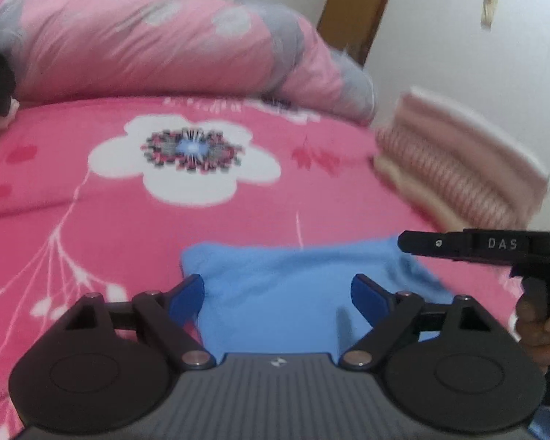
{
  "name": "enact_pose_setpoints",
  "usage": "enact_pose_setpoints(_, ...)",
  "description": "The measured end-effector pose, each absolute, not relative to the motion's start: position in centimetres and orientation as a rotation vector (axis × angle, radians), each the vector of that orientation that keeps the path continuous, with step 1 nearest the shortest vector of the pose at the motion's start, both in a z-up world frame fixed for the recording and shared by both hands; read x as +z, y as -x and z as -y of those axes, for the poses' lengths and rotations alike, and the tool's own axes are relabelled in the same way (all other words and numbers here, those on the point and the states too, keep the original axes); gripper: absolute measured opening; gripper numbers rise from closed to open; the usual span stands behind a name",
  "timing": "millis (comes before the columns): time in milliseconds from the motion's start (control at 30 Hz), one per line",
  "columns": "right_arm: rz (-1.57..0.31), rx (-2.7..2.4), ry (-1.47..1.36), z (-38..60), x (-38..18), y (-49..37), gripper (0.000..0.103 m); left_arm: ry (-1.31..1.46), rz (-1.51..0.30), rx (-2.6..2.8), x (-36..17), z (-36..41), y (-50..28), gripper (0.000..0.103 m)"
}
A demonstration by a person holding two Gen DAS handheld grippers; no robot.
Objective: Fold clothes
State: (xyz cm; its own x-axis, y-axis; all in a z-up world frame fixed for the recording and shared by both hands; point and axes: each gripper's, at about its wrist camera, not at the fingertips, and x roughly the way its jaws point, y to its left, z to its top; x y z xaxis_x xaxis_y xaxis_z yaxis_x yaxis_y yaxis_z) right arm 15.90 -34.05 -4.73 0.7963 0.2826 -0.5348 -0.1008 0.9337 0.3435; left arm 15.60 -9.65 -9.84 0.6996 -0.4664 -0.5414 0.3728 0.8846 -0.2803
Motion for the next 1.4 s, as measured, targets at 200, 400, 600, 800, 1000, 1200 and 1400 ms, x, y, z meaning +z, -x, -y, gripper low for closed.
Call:
enact_pose_setpoints(200,-0.673,0.153,-0.262,34.4,-7.8,-18.9,0.018,0.147,-0.708,-0.415,-11.6,10.3,-17.9,0.091)
enact_pose_setpoints(400,-0.626,0.100,-0.404,36.3,-7.2,-18.1,0.015,0.153,-0.694,-0.419,-11.7,10.2,-17.9,0.092)
enact_pose_setpoints(600,-0.701,0.342,-0.426,34.1,-6.2,-19.1,0.015,0.133,-0.685,-0.415,-11.8,10.5,-17.7,0.093)
enact_pose_setpoints(800,-0.761,0.202,-0.310,32.8,-7.4,-22.6,0.007,0.152,-0.680,-0.425,-11.9,10.2,-17.7,0.093)
enact_pose_setpoints(1000,-0.665,0.256,-0.383,34.1,-5.0,-19.8,0.013,0.172,-0.674,-0.439,-12.1,9.9,-17.7,0.095)
enact_pose_setpoints(1200,-0.811,0.362,-0.350,31.6,-7.5,-22.6,0.014,0.207,-0.663,-0.453,-12.2,9.4,-17.6,0.095)
enact_pose_setpoints(1400,-0.771,0.195,-0.474,33.8,-5.9,-21.8,0.013,0.332,-0.640,-0.480,-12.1,7.5,-17.6,0.095)
